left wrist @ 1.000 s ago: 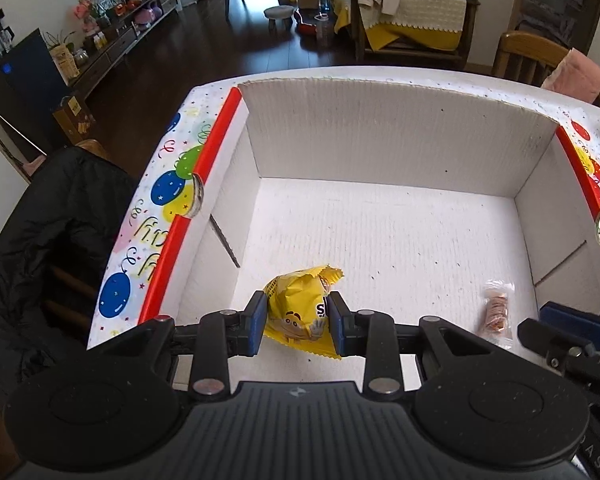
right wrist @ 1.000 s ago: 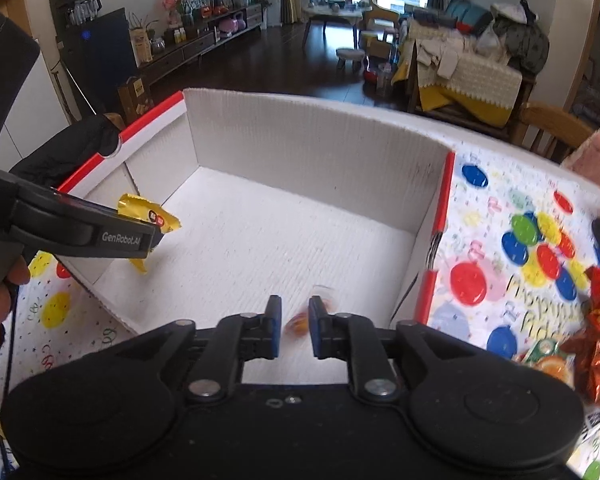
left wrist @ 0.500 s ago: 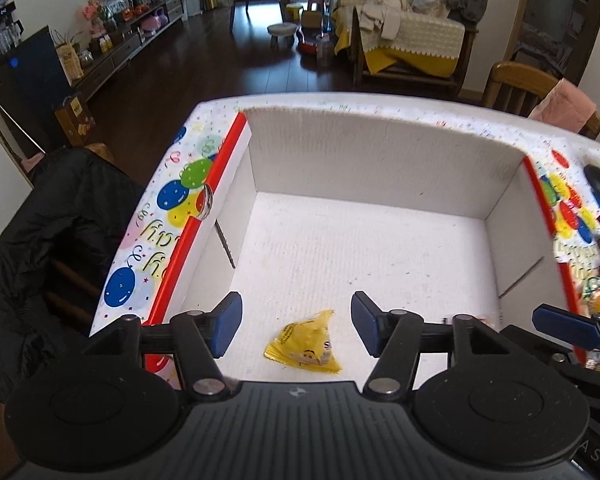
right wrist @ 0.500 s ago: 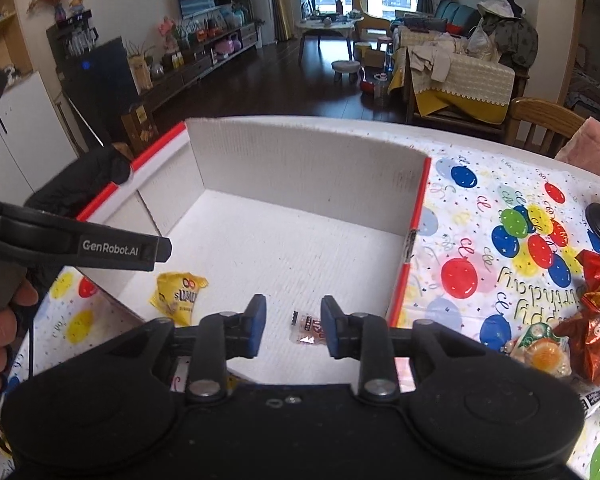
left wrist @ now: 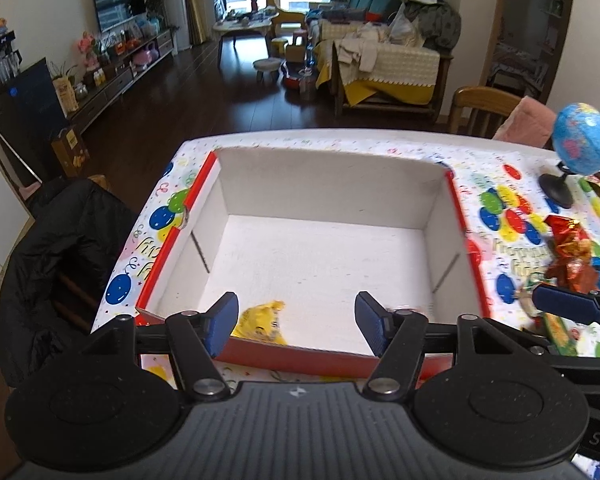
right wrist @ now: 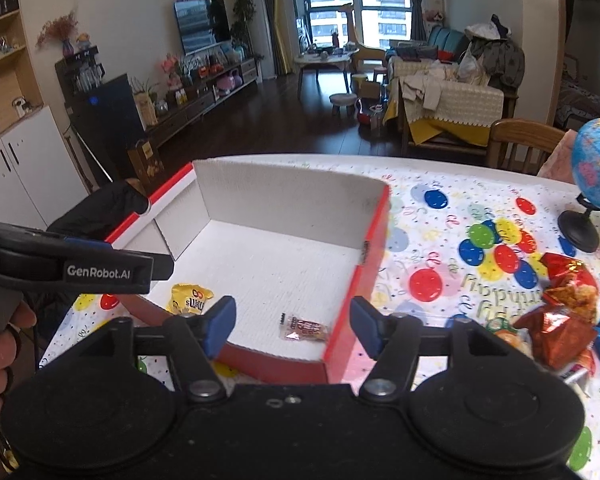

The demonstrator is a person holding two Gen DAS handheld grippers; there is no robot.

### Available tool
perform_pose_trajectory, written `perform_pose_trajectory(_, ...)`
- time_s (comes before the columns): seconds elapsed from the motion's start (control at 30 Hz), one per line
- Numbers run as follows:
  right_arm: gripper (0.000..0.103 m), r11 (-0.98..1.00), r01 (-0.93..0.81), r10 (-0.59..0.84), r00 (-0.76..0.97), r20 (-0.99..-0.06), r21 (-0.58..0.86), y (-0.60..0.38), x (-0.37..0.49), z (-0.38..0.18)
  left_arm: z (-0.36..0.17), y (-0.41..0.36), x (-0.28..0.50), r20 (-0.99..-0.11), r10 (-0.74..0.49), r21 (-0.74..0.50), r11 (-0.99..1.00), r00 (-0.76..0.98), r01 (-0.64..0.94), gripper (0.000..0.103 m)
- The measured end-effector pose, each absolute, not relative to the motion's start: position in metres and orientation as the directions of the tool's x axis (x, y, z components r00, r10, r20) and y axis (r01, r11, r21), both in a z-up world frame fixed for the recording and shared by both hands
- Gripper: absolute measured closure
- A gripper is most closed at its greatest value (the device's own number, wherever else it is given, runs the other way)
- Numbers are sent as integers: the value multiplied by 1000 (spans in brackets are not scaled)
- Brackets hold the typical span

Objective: Organize snacks
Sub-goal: 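Withdraw both tools from the box back toward the remaining snacks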

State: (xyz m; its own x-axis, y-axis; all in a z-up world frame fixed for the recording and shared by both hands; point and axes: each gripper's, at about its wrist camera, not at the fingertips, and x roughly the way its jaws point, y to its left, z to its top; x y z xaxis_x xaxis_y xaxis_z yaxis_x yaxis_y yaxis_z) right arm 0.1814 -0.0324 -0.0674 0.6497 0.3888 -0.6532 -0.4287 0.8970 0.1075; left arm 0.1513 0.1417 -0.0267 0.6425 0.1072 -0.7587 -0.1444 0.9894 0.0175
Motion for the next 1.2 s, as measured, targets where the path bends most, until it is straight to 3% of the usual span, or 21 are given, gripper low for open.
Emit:
perform_pose_trajectory(0.73,9,926,-352,366,742,-562,139,-131,122,-40,10,52,80,-692,39,-18,997,721,-72,32)
perform_pose_trajectory(0.97,8,946,-302,314,776,-548,114,-169,104,-42,8,26,66,-685,2,-38,998,728,-39,24)
perform_pose_trajectory(1.2,8,962,-258,265,791,-552,92,-195,87,-55,-5,-4,62,-697,-54,-59,998,715,18,8)
